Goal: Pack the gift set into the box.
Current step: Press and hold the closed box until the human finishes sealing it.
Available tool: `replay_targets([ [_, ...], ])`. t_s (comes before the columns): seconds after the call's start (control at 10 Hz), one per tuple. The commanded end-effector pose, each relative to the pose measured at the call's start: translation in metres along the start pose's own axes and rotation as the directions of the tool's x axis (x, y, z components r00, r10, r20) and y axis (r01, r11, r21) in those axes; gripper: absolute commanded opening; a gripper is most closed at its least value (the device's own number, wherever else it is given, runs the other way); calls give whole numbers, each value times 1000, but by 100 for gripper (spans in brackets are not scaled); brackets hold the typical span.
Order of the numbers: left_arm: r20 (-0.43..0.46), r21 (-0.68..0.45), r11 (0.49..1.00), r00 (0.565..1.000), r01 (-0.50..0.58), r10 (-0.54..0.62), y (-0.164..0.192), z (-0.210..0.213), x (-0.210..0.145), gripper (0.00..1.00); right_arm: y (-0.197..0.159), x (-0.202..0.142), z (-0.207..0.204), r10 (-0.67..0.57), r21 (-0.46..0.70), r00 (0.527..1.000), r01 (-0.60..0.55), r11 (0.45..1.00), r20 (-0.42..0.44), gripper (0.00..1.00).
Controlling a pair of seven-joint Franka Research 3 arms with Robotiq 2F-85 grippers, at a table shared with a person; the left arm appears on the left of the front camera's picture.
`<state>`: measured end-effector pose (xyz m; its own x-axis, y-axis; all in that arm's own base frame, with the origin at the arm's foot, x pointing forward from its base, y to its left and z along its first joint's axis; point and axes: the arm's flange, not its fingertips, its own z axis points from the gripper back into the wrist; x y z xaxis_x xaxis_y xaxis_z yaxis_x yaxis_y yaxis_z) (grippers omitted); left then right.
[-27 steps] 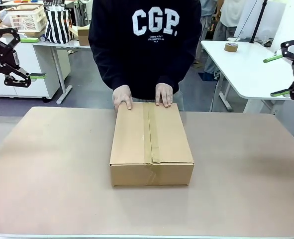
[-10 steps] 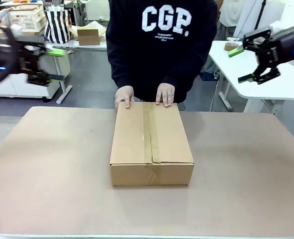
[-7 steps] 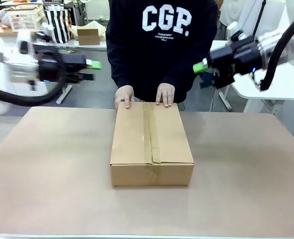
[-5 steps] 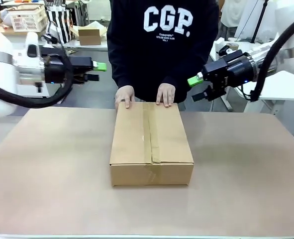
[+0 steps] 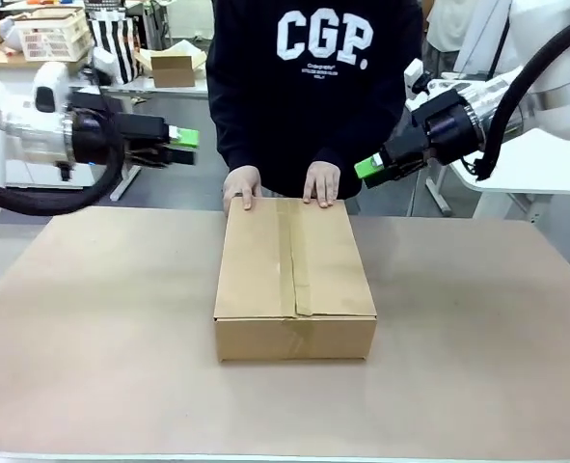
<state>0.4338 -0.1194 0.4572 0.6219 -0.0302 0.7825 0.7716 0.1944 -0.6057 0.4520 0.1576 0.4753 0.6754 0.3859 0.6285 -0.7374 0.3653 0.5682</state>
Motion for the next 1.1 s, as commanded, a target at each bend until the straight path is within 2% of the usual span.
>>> replay_targets([
  [0.0, -97, -393, 900, 965, 187, -243, -8, -1, -22, 100, -18, -4, -5, 397, -89, 891, -387, 918, 223, 100],
  [0.1, -114, -437, 866, 940, 243, -321, -18, -6, -30, 100, -17, -7, 3, 474, -90, 821, -472, 877, 319, 100],
  [0.2, -207, -394, 867, 890, 304, -406, -30, -17, -40, 100, -15, -9, 8, 475, -33, 793, -502, 864, 382, 100],
  [0.3, -229, -335, 856, 847, 394, -480, -41, -29, -51, 100, -12, -9, 9, 449, 60, 793, -515, 855, 412, 100],
  [0.4, -160, -96, 802, 786, 590, -597, -46, -46, -53, 100, -9, -8, 6, 354, 199, 868, -437, 877, 349, 100],
  [0.5, -236, -391, 880, 895, 271, -380, -39, -27, -45, 100, -9, 10, 17, 434, -92, 833, -430, 898, 342, 100],
  [0.6, -236, -391, 880, 895, 271, -380, -39, -27, -45, 100, -9, 10, 17, 434, -92, 833, -430, 898, 342, 100],
  [0.7, -228, -309, 855, 841, 416, -491, -43, -33, -46, 100, -5, 3, 12, 419, 25, 821, -464, 886, 388, 100],
  [0.8, -183, -102, 850, 830, 516, -526, -28, -35, -46, 100, -5, 3, -1, 478, 71, 801, -535, 842, 360, 100],
  [0.9, -169, -60, 792, 776, 608, -608, -22, -50, -56, 100, -6, -2, -20, 560, 142, 762, -625, 767, 327, 100],
  [1.0, -160, -51, 729, 715, 682, -680, -14, -65, -67, 100, -17, -13, -41, 611, 157, 752, -653, 741, 247, 100],
])
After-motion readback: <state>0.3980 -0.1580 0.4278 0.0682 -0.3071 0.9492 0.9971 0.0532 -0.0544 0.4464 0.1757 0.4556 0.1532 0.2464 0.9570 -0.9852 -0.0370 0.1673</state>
